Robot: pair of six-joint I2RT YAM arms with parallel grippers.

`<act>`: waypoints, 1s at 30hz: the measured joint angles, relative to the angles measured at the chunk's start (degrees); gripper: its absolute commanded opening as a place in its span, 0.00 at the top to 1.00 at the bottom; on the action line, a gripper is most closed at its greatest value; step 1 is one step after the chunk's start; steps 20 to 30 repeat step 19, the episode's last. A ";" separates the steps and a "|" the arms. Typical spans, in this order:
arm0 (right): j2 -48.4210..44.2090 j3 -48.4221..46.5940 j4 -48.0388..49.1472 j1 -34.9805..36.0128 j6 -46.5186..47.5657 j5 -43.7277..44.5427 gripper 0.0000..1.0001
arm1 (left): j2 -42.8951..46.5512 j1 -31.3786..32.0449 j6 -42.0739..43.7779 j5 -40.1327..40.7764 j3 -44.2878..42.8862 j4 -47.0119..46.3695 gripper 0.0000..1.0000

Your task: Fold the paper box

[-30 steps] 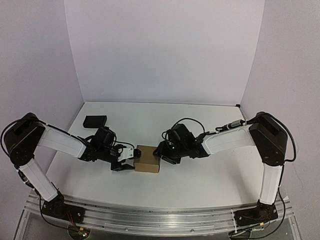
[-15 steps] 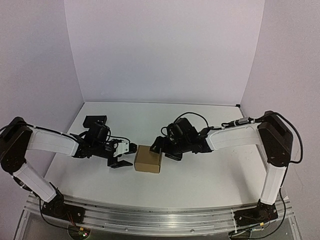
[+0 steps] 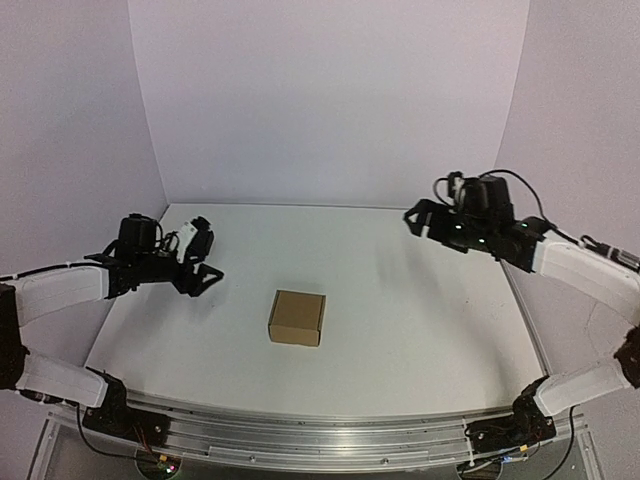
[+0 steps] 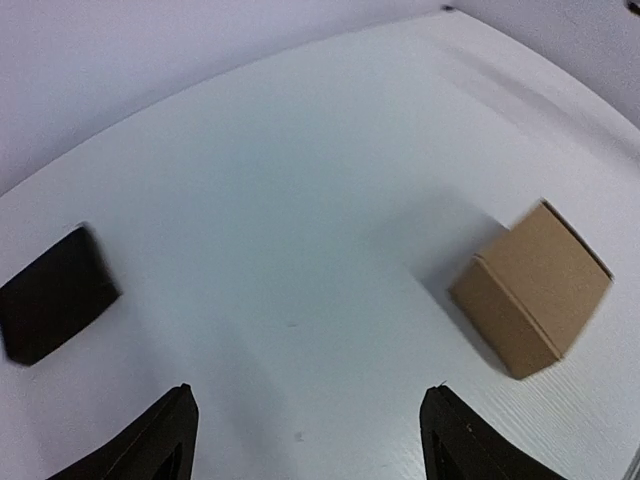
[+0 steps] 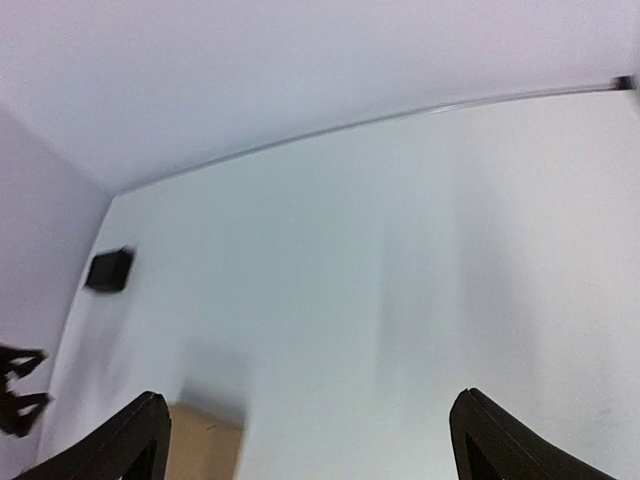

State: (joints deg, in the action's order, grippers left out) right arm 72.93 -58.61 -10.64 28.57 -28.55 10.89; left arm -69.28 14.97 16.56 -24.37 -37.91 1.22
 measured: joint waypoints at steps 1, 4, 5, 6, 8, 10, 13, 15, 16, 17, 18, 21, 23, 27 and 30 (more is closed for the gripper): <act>-3.62 3.29 -0.30 -3.68 1.45 1.92 0.02 | 1.25 -3.06 -2.40 0.85 0.47 -0.91 0.20; -13.49 13.69 -0.41 -11.37 6.60 8.72 0.02 | 7.23 -12.57 -9.84 1.98 4.67 -5.49 0.07; -15.98 16.61 -0.18 -11.92 8.12 10.26 0.02 | 8.99 -14.75 -11.47 2.05 6.33 -6.52 0.03; -18.64 19.85 0.33 -12.12 9.68 11.47 0.02 | 10.65 -16.90 -13.03 1.99 8.17 -7.53 0.01; -24.05 27.04 3.06 -12.19 13.54 13.04 0.02 | 13.67 -20.38 -15.48 1.91 12.13 -9.80 0.00; -28.28 32.98 5.91 -12.19 16.58 13.43 0.02 | 16.62 -22.45 -16.82 2.10 16.34 -11.17 0.00; -36.13 42.61 9.86 -12.19 20.75 13.94 0.02 | 22.03 -23.94 -18.12 3.61 22.17 -11.83 0.00; -41.16 47.94 11.97 -12.19 22.28 14.68 0.02 | 25.20 -24.37 -19.45 6.34 24.67 -11.81 0.00; -43.73 50.50 13.21 -12.19 22.81 14.89 0.02 | 26.60 -24.61 -20.08 8.15 25.56 -11.79 0.00; -46.05 52.66 13.95 -12.19 23.25 15.04 0.02 | 27.97 -24.95 -20.65 10.00 26.30 -11.79 0.00; -48.60 54.52 14.31 -12.19 23.68 15.10 0.02 | 29.25 -25.24 -21.04 11.49 26.79 -11.79 0.00; -50.76 55.75 14.43 -12.19 24.01 15.16 0.02 | 30.41 -25.51 -21.21 12.86 27.17 -11.79 0.00; -50.76 55.75 14.43 -12.19 24.01 15.16 0.02 | 30.41 -25.51 -21.21 12.86 27.17 -11.79 0.00; -50.76 55.75 14.43 -12.19 24.01 15.16 0.02 | 30.41 -25.51 -21.21 12.86 27.17 -11.79 0.00; -50.76 55.75 14.43 -12.19 24.01 15.16 0.02 | 30.41 -25.51 -21.21 12.86 27.17 -11.79 0.00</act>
